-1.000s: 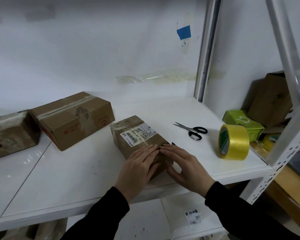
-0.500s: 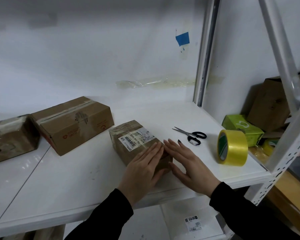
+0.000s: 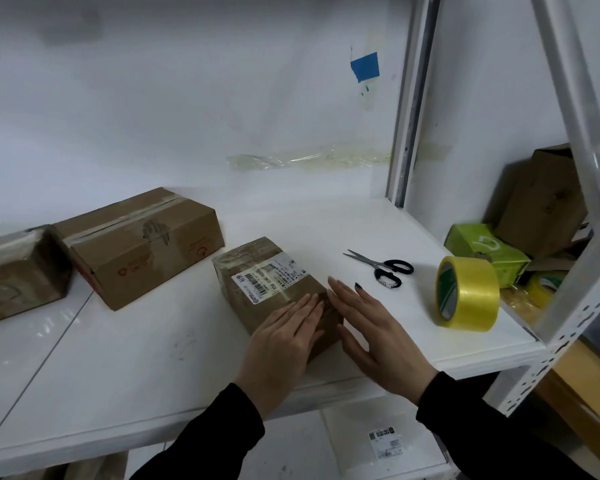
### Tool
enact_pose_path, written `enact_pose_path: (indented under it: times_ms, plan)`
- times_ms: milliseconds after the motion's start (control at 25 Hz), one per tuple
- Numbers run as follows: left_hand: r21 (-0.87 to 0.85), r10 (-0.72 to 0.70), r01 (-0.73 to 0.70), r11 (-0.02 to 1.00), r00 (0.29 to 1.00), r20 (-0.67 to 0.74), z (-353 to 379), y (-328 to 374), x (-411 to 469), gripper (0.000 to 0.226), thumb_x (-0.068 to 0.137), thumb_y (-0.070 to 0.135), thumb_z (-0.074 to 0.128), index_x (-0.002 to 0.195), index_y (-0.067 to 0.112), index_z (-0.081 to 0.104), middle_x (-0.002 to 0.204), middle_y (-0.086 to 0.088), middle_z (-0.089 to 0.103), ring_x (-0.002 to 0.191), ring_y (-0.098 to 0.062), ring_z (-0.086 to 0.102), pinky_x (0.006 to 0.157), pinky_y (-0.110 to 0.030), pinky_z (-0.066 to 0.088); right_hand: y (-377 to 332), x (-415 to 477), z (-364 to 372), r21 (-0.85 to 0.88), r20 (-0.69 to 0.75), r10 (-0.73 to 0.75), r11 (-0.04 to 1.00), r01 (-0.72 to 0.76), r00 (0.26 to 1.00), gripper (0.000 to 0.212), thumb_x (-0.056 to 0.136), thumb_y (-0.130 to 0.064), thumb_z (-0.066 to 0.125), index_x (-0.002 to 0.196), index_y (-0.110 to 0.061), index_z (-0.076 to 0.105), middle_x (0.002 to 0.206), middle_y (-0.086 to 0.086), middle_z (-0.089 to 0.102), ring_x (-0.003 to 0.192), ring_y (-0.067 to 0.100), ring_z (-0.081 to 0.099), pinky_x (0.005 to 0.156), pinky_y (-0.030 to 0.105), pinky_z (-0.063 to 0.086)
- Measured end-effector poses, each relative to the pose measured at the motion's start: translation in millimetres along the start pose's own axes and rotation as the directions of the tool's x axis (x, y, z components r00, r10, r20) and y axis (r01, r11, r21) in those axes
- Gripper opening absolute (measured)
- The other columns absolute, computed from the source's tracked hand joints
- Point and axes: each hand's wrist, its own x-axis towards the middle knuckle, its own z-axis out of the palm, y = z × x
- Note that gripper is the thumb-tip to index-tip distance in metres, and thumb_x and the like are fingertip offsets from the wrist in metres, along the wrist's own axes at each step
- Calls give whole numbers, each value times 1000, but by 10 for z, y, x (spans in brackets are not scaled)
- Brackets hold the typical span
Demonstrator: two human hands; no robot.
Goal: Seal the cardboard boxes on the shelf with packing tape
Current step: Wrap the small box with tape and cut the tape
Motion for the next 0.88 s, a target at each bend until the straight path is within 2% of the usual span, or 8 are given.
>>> enact_pose_path:
  times_ms: [280,480,640,800,880]
  plan:
    - [16,-16,15,1000,1000,15,5,27,7,38,87,25,44,108,5,70,112,-10,69,104,-18,67,92,-31,48,-23,6,-5,-65,46,20,998,-17,999,40,91,-24,46,123,-5,60,136,5,55,129,17,48,116,23,23]
    - [57,-32,28,998,997,69,-2,44,33,40,85,22,43,110,2,68,114,-12,68,107,-19,65,94,-35,48,-62,69,-75,-36,17,-15,999,16,1000,42,94,-24,44,131,-4,54,144,3,46,136,12,38,117,26,22]
    - [58,-55,48,997,992,114,-15,91,38,41,84,20,41,107,1,69,112,-15,69,105,-21,66,92,-37,49,-101,38,-11,-52,29,-37,998,39,999,45,99,-29,34,126,-3,58,137,6,54,134,13,42,116,27,24]
    - [104,-125,110,989,980,153,-24,112,91,57,101,24,19,105,-2,69,110,-18,69,104,-24,67,88,-39,51,-102,26,-14,-15,52,-14,1000,14,999,49,99,-32,30,128,-2,56,139,7,52,135,12,38,117,26,20]
    - [91,-157,144,985,974,164,-19,127,89,48,94,24,30,103,-2,70,109,-18,69,102,-25,67,86,-39,53,-112,33,-56,-8,60,-13,1000,14,998,45,98,-28,37,136,-6,48,146,4,43,139,9,30,118,25,17]
